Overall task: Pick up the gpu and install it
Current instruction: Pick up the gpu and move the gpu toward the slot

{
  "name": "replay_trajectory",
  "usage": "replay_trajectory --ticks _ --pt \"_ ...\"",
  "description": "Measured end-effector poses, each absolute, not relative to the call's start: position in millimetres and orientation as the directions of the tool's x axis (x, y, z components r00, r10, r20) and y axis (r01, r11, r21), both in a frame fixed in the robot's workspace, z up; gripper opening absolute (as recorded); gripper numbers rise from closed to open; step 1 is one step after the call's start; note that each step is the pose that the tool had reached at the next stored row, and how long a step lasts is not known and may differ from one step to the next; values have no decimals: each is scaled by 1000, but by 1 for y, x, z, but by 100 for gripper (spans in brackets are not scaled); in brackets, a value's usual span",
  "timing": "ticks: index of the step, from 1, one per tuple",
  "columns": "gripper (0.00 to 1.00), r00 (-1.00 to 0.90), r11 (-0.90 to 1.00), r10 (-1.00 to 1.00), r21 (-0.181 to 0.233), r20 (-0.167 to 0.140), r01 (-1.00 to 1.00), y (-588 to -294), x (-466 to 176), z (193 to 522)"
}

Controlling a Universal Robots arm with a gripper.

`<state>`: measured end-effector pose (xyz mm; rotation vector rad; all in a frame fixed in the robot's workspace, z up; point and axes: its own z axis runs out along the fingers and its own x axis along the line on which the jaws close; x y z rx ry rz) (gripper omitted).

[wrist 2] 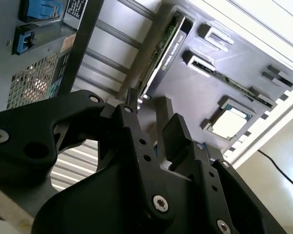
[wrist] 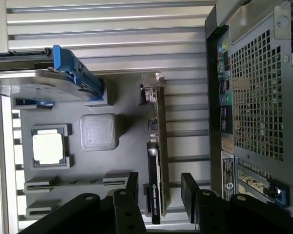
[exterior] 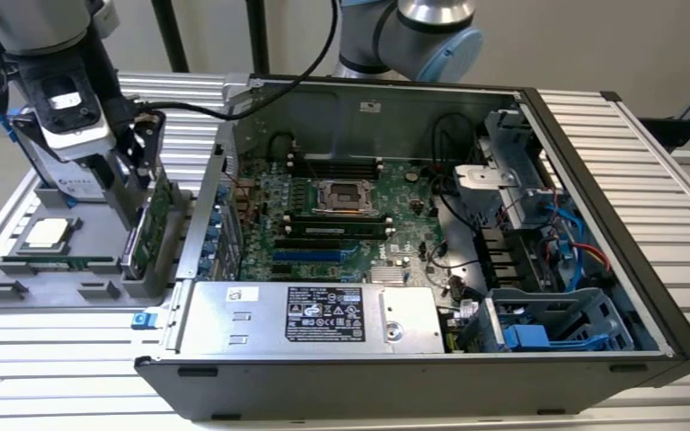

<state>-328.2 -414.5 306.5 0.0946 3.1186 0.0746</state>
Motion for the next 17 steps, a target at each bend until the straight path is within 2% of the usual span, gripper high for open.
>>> replay_trajectory --ticks 17 --pt "100 -998 997 61 48 -19 60 -417 -328 289"
